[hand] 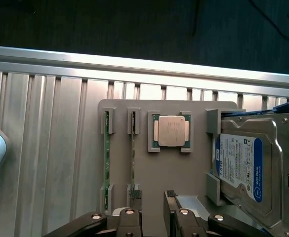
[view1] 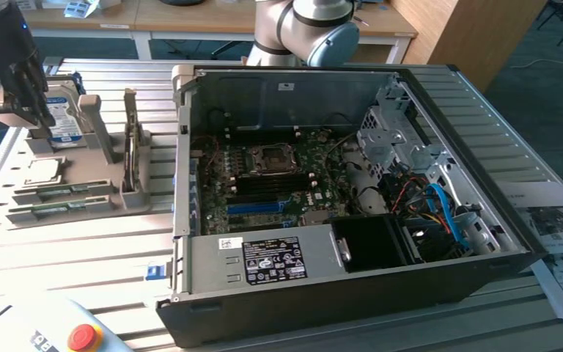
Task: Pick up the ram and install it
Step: 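Pick up the ram and move it above insertion slot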
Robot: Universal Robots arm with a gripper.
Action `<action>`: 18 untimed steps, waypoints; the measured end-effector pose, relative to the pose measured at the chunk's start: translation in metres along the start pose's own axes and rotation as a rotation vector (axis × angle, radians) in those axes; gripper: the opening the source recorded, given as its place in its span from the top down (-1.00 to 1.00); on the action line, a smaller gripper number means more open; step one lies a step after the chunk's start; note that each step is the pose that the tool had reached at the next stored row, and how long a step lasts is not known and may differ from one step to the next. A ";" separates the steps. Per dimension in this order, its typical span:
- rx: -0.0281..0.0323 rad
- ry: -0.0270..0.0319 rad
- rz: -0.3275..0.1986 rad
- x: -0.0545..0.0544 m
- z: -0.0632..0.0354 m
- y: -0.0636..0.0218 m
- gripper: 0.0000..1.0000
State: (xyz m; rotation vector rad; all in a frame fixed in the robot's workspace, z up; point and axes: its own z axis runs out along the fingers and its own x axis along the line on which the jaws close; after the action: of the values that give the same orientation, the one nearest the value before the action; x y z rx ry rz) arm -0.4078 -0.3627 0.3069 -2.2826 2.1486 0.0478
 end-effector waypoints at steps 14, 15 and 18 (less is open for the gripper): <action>0.0001 -0.0001 0.000 0.013 -0.0002 0.0008 0.38; 0.0001 -0.0001 0.000 0.014 -0.0003 0.0009 0.38; 0.0001 -0.0001 0.000 0.015 -0.0003 0.0009 0.38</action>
State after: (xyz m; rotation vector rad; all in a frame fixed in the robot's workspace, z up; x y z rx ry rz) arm -0.4078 -0.3778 0.3068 -2.2825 2.1485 0.0478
